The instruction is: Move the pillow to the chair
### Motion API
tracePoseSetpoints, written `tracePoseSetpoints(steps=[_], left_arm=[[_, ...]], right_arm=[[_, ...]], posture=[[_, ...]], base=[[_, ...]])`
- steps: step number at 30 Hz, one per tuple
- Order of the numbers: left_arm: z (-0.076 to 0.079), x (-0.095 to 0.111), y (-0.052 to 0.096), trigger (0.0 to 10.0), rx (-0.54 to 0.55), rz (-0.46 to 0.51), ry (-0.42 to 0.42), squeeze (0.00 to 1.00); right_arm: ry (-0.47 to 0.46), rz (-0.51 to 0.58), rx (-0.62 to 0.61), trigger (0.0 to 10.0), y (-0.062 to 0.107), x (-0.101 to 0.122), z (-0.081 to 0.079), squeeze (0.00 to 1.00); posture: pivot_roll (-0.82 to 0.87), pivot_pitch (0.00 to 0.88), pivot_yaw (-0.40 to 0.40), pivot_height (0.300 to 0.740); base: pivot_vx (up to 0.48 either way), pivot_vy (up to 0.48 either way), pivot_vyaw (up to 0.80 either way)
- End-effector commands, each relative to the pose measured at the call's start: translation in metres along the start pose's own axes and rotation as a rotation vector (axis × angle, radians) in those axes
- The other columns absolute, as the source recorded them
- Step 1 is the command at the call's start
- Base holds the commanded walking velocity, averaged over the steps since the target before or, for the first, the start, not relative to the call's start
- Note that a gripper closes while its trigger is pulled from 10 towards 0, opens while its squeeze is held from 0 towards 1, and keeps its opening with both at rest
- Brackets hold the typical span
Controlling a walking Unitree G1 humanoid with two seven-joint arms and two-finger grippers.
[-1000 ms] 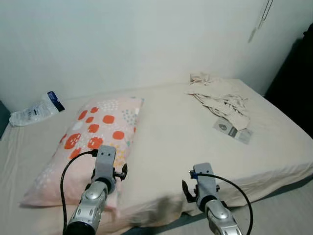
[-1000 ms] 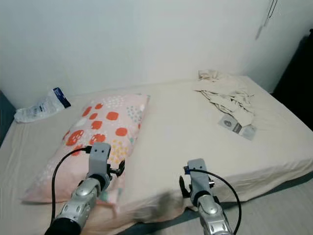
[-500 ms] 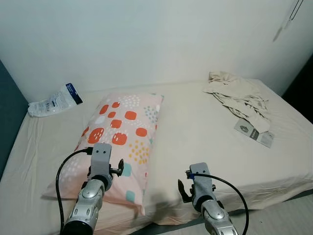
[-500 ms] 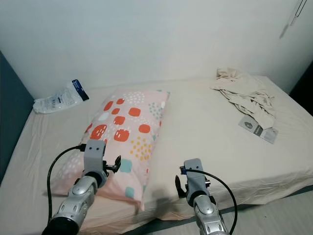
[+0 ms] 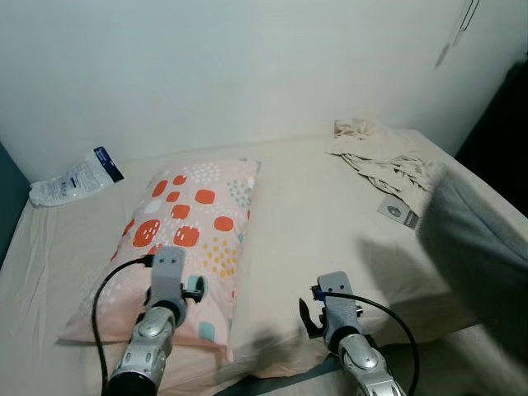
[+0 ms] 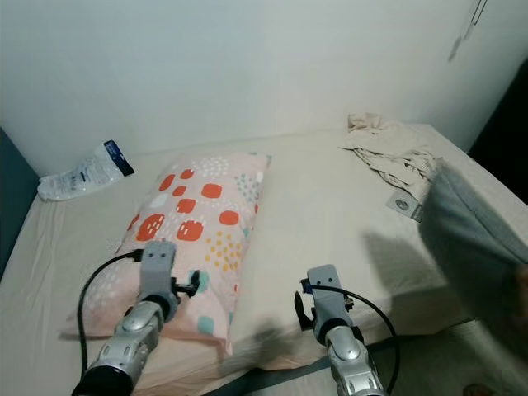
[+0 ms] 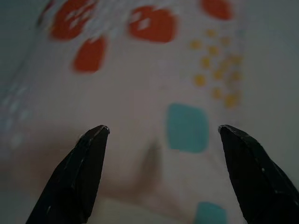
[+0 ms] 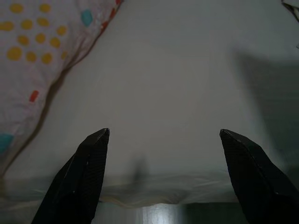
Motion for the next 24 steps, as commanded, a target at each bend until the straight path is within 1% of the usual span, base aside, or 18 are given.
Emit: tracePoseSetpoints(steps=[1, 2, 4, 5, 6, 7, 8, 10, 11, 12, 13, 15, 17, 19, 20, 24], left_arm=[[-0.009, -0.003, -0.001, 10.0, 0.057, -0.029, 0.128, 0.0], [-0.009, -0.003, -0.001, 10.0, 0.057, -0.029, 0.128, 0.0], [-0.012, -0.001, -0.001, 10.0, 0.071, -0.029, 0.213, 0.01], [-0.013, -0.002, -0.002, 10.0, 0.069, -0.038, 0.263, 0.64], [-0.014, -0.002, -0.002, 10.0, 0.073, -0.047, 0.353, 1.0], [-0.015, -0.003, -0.002, 10.0, 0.074, -0.052, 0.415, 1.0], [-0.017, -0.005, -0.002, 10.0, 0.082, -0.068, 0.511, 1.0], [-0.021, -0.008, -0.003, 10.0, 0.103, -0.093, 0.637, 1.0], [-0.021, -0.009, -0.003, 10.0, 0.095, -0.11, 0.696, 1.0], [-0.021, -0.009, -0.003, 10.0, 0.095, -0.11, 0.696, 1.0], [-0.018, -0.011, -0.004, 10.0, 0.07, -0.135, 0.778, 1.0], [-0.015, -0.011, -0.004, 10.0, 0.048, -0.145, 0.814, 1.0], [-0.014, -0.011, -0.004, 10.0, 0.041, -0.147, 0.823, 1.0], [-0.014, -0.015, -0.004, 10.0, 0.035, -0.167, 0.795, 1.0], [-0.014, -0.015, -0.004, 10.0, 0.035, -0.167, 0.795, 1.0], [-0.018, -0.019, -0.005, 10.0, 0.053, -0.188, 0.757, 1.0]], right_arm=[[-0.011, 0.015, 0.008, 10.0, -0.001, 0.002, -0.001, 0.0], [-0.011, 0.015, 0.008, 10.0, -0.001, 0.002, -0.001, 0.0], [-0.014, 0.023, 0.009, 10.0, -0.001, 0.003, 0.001, 0.0], [-0.014, 0.025, 0.008, 10.0, -0.001, 0.004, 0.002, 0.0], [-0.014, 0.027, 0.007, 10.0, -0.002, 0.004, 0.003, 0.0], [-0.013, 0.028, 0.006, 10.0, -0.002, 0.004, 0.004, 0.0], [-0.012, 0.029, 0.005, 10.0, -0.002, 0.005, 0.005, 0.0], [-0.01, 0.033, 0.005, 10.0, -0.003, 0.006, 0.007, 0.0], [-0.01, 0.035, 0.006, 10.0, -0.004, 0.007, 0.007, 0.0], [-0.01, 0.035, 0.006, 10.0, -0.004, 0.007, 0.007, 0.0], [-0.008, 0.041, 0.011, 10.0, -0.005, 0.009, 0.008, 0.0], [-0.005, 0.046, 0.016, 10.0, -0.006, 0.011, 0.008, 0.0], [-0.004, 0.047, 0.018, 10.0, -0.007, 0.011, 0.008, 0.0], [-0.003, 0.055, 0.02, 10.0, -0.009, 0.014, 0.008, 0.0], [-0.003, 0.055, 0.02, 10.0, -0.009, 0.014, 0.008, 0.0], [-0.002, 0.074, 0.02, 10.0, -0.012, 0.021, 0.012, 0.0]], posture=[[-0.04, 0.065, -0.012, 0.74], [-0.04, 0.065, -0.012, 0.74], [-0.04, 0.06, -0.013, 0.74], [-0.04, 0.059, -0.013, 0.74], [-0.04, 0.055, -0.015, 0.74], [-0.04, 0.055, -0.015, 0.74], [-0.05, 0.052, -0.017, 0.74], [-0.05, 0.052, -0.02, 0.74], [-0.05, 0.051, -0.023, 0.74], [-0.05, 0.051, -0.023, 0.74], [-0.04, 0.054, -0.026, 0.74], [-0.04, 0.058, -0.026, 0.74], [-0.04, 0.06, -0.026, 0.74], [-0.05, 0.073, -0.02, 0.74], [-0.05, 0.073, -0.02, 0.74], [-0.06, 0.099, -0.018, 0.74]], base=[[0.0, 0.0, 0.0], [0.0, 0.0, 0.0], [0.0, 0.0, 0.0], [0.0, 0.0, 0.0], [0.0, 0.0, 0.0], [0.0, 0.0, 0.0], [0.0, 0.0, 0.0], [0.0, 0.0, 0.0], [0.0, 0.0, 0.0], [0.0, 0.0, 0.0], [0.0, 0.0, 0.0], [0.0, 0.0, 0.0], [0.0, 0.0, 0.0], [0.0, 0.0, 0.0], [0.0, 0.0, 0.0], [0.0, 0.0, 0.0]])
Point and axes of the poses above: a point about 5 cm out from each wrist's last joint towards the gripper, its own y axis pointing back from the gripper into the wrist, its own x axis along the axis of the wrist's last joint, z = x × y, the point moved 1 cm from there along -y, pointing out of the wrist towards the gripper, and after that the axes turned 12 degrees about y, right-handed, at the moved point
